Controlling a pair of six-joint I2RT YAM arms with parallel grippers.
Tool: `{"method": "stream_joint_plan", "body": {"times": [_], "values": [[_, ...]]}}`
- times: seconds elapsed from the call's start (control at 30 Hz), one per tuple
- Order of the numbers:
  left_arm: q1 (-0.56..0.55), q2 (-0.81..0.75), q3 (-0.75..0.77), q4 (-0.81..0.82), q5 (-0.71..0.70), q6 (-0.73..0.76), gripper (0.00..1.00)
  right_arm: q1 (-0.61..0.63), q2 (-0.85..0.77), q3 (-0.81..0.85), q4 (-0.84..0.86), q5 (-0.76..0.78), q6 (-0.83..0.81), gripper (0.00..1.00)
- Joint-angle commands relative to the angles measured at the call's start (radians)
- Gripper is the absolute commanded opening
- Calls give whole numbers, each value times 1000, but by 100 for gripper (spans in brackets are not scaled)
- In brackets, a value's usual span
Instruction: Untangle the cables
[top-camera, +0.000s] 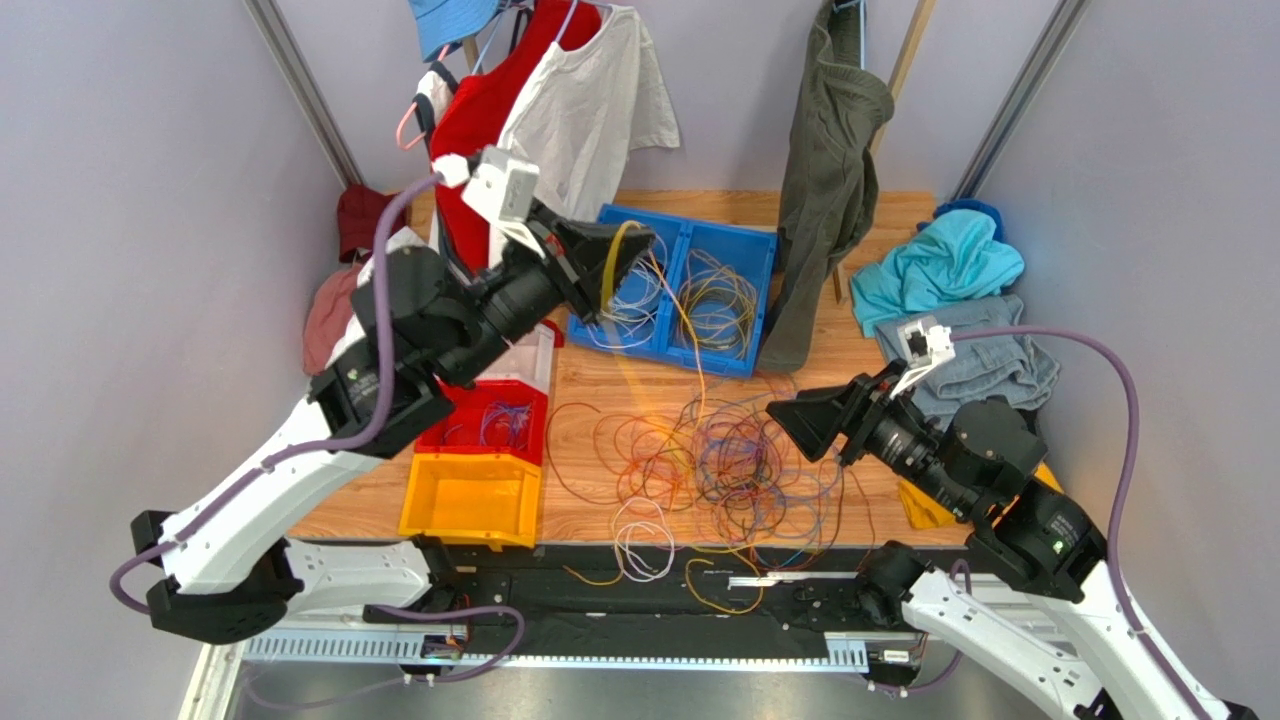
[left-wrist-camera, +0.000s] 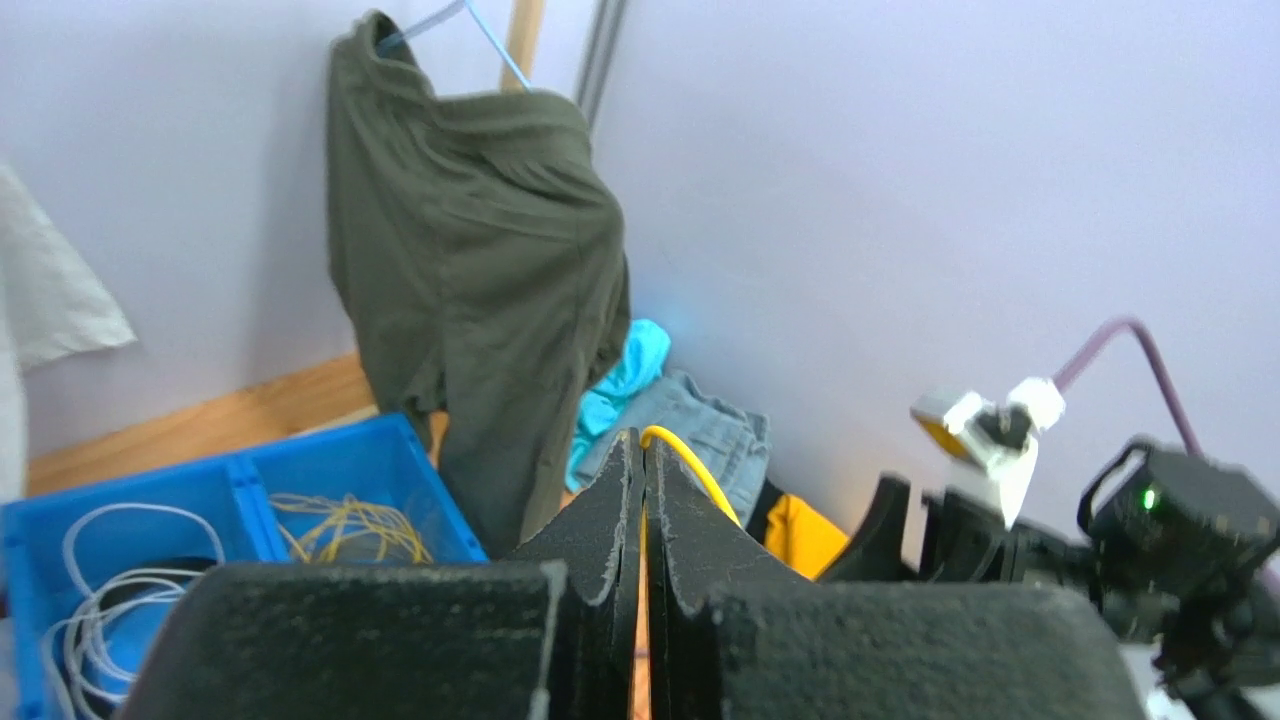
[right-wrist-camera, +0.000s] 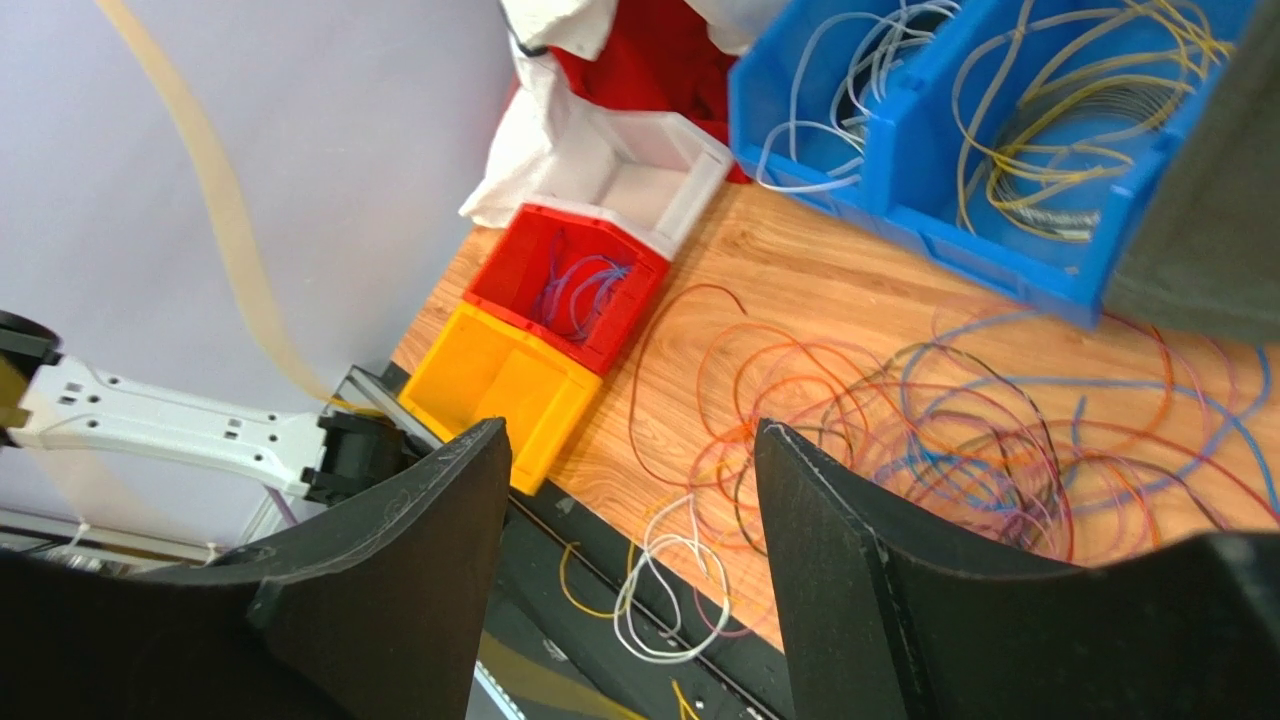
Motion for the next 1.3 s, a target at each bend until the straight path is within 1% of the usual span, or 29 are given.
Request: {"method": "stream_joint_plan", "body": {"times": [0.0,0.07,0.1,0.13,0.17,0.23,0.27,0.47,0.57,0.67,1.0,1.27], "values": [[9,108,220,-291,-73,26,0,5,-60,-38,-30,48,33,65],[32,159,285,-338,-59,9,0,5,-86,-48,-44,60,33,65],[42,179,355,-358,-45,0,0,5,-95,-61,-59,65,33,65],[60,200,391,-380,-34,-17,0,5,-103,-67,-64,72,33,65],[69,246,462,-421,-27,-25,0,5,-121,-71,-67,74,36,65],[86,289,533,-457,-22,-25,0,5,-139,-96,-75,75,38,65],[89,329,600,-481,-18,-20,0,5,-155,-104,-76,77,38,65],[157,470,845,-540,28,-2,0,5,-195,-156,-93,80,38,63],[203,526,917,-541,68,-17,0,5,-201,-177,-90,77,38,63],[232,567,955,-527,99,-31,0,5,-198,-188,-84,80,29,63],[289,658,955,-379,145,-51,0,5,-209,-191,-84,154,-3,61],[319,724,959,-184,183,-12,0,5,-233,-245,-50,193,-11,61]]}}
